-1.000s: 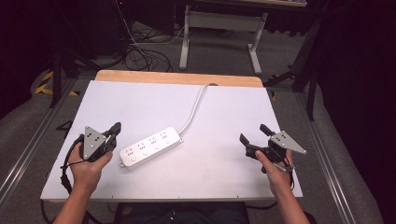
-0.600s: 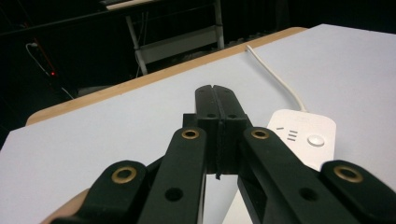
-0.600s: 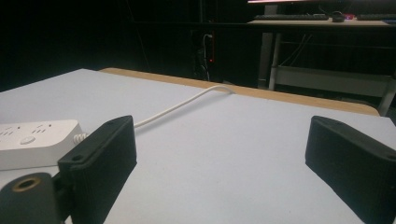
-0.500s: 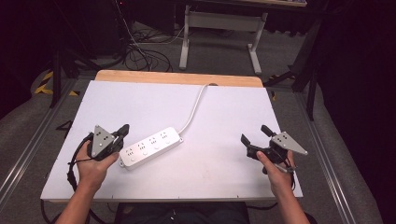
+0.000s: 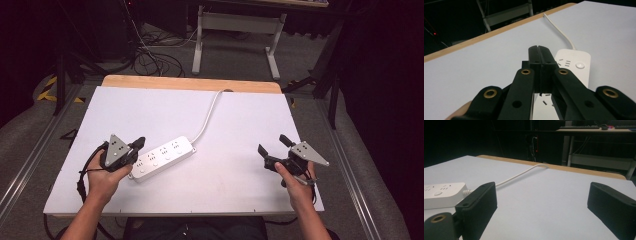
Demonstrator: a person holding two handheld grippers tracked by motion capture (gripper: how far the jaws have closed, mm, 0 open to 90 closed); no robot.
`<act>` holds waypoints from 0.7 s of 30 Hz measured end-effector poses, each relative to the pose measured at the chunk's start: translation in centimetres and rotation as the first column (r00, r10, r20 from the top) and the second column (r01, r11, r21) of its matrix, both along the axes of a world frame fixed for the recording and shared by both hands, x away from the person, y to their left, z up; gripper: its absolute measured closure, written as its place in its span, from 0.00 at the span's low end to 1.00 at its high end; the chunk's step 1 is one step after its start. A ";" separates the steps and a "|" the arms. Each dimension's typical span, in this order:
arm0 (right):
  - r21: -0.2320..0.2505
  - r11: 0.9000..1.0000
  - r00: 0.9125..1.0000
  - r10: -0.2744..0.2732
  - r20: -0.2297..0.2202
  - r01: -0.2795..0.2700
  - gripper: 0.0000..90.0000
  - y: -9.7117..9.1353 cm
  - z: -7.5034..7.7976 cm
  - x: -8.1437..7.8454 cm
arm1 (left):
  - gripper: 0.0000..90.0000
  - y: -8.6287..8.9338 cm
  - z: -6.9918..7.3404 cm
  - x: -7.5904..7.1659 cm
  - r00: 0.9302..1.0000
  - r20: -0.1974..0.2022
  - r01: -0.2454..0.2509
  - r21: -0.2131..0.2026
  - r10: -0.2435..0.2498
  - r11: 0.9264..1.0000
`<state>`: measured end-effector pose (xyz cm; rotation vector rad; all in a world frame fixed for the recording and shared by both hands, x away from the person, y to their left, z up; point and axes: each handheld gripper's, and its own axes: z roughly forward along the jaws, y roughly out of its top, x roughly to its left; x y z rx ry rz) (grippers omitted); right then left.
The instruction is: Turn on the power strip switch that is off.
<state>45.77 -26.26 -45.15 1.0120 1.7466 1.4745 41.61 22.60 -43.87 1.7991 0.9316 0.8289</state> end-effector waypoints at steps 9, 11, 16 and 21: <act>0.002 1.000 1.000 -0.002 -0.006 0.002 0.10 0.0 0.0 0.1 | 0.99 -0.1 0.0 0.2 0.997 -0.073 0.035 -0.006 -0.035 0.999; 0.007 1.000 1.000 -0.002 -0.010 0.002 0.10 0.0 0.0 0.1 | 0.99 -0.2 0.0 0.2 0.995 -0.092 0.049 -0.007 -0.049 0.999; -0.004 1.000 1.000 0.001 -0.013 -0.001 0.10 0.0 -0.1 0.2 | 1.00 -0.6 -0.2 0.3 0.989 -0.126 0.079 -0.005 -0.079 0.997; -0.005 1.000 1.000 0.000 -0.013 0.000 0.10 0.0 -0.1 0.2 | 1.00 -0.8 -0.4 0.5 0.982 -0.155 0.107 0.009 -0.104 0.994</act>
